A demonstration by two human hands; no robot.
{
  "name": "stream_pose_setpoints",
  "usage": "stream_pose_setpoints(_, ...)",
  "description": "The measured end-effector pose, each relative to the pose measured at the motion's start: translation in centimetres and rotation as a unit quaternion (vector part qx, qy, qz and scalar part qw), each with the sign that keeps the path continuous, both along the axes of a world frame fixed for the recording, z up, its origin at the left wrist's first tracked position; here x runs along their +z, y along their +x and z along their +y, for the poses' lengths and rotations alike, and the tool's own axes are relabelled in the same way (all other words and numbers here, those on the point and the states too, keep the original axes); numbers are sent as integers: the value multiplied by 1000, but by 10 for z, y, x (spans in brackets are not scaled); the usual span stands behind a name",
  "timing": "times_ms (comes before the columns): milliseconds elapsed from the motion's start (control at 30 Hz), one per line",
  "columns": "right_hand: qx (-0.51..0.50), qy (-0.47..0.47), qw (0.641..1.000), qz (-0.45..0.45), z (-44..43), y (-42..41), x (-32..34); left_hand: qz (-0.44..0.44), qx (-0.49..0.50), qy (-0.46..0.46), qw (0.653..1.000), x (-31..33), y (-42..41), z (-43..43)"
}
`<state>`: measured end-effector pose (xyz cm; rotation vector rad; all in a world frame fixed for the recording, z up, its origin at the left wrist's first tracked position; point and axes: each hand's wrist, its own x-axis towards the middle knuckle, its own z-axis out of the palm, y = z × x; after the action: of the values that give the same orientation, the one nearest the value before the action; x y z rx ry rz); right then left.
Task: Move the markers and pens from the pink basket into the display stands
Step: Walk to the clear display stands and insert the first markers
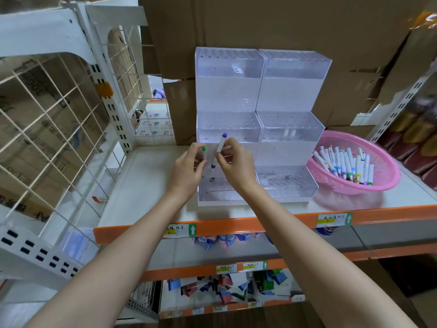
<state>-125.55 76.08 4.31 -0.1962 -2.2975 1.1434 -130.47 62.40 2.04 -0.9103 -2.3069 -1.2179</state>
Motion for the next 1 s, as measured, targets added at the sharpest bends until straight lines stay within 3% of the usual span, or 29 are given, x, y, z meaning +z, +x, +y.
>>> stream_pose_setpoints(433,63,56,995,-46,-8,-5,0,43,38,-104,993,11,-2,-4)
stream_pose_setpoints(767,60,117,985,-114,-8,-9,9,-35,31,-17,999,11,-1,-5)
stream_pose_setpoints(1000,14,208,967,-143,-12,-4,18,-3,-1,-67,998,5,-3,-5)
